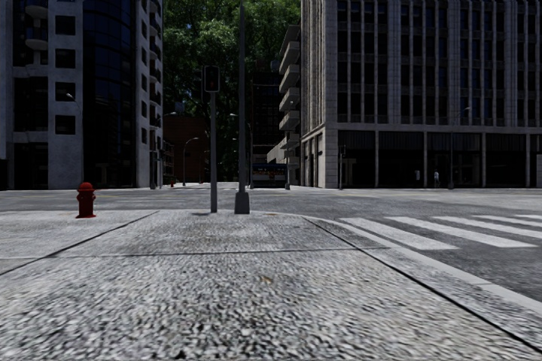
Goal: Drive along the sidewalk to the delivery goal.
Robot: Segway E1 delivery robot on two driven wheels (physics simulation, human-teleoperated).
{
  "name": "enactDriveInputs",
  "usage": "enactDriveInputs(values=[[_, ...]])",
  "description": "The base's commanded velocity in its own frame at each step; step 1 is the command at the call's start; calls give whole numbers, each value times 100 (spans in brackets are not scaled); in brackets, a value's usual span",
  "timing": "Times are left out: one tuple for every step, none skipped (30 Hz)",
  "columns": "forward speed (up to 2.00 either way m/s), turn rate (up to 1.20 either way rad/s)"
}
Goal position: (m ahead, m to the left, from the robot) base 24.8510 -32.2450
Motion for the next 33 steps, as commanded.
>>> enactDriveInputs(values=[[174,-4],[173,-9],[173,-17],[171,-20],[171,-20],[171,-21],[169,-21],[168,-21],[168,-21],[166,-23],[165,-24],[165,-24],[165,-24],[165,-25],[165,-25],[164,-25],[164,-25],[164,-27],[164,-28],[164,-28],[164,-28],[164,-28],[164,-29],[164,-29],[164,-29],[164,-29],[164,-29],[164,-29],[164,-31],[164,-42],[164,-42],[164,-46],[164,-46]])
